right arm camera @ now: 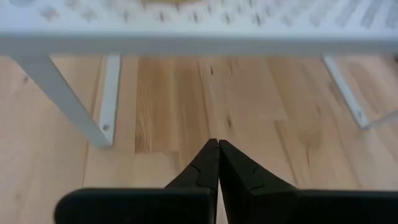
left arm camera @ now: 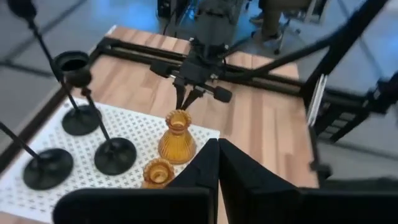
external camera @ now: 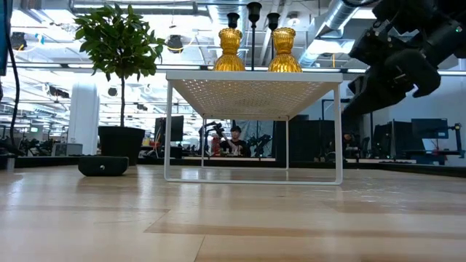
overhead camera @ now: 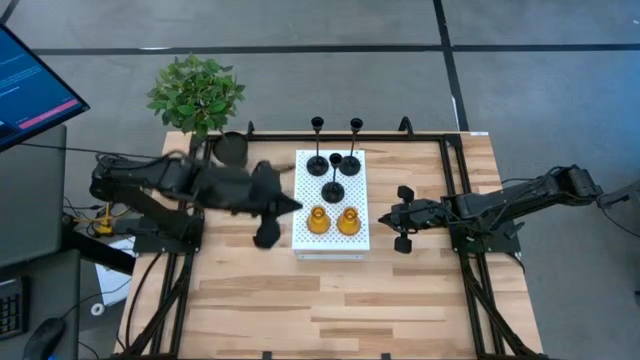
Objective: Pick & Place candle stick holders
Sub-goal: Return to Home Position
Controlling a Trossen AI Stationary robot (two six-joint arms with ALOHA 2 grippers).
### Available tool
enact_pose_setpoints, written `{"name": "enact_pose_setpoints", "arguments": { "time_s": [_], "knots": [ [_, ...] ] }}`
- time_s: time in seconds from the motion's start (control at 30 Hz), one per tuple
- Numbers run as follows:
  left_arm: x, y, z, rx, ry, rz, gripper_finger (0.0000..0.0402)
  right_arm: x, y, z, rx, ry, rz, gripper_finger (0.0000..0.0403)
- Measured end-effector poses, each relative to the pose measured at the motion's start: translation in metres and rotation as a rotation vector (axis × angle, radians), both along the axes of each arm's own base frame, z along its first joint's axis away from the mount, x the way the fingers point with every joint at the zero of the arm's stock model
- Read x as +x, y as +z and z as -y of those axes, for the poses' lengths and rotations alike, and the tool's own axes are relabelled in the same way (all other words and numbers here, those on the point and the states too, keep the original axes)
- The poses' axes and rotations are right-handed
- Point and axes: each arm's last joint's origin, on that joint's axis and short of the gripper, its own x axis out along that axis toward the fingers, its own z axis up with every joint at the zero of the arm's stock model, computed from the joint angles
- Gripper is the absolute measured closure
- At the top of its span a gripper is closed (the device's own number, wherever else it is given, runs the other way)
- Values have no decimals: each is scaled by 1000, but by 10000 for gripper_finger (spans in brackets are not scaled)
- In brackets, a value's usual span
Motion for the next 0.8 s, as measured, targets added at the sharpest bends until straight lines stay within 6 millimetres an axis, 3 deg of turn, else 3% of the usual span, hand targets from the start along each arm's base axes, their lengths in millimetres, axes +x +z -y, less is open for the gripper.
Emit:
{"name": "enact_pose_setpoints", "arguments": {
  "time_s": [0.27,0.47,0.63,0.8],
  "knots": [
    [0,-30,36,206,54,-69,397,-3,-3,-2,23,-9,-38,403],
    [0,-59,55,332,9,-136,398,-8,15,-8,31,27,10,403],
    [-1,-81,55,416,9,-180,396,-19,36,-12,22,86,108,403],
    [-9,-93,39,397,30,-127,398,-37,56,-15,34,135,237,403]
  ]
}}
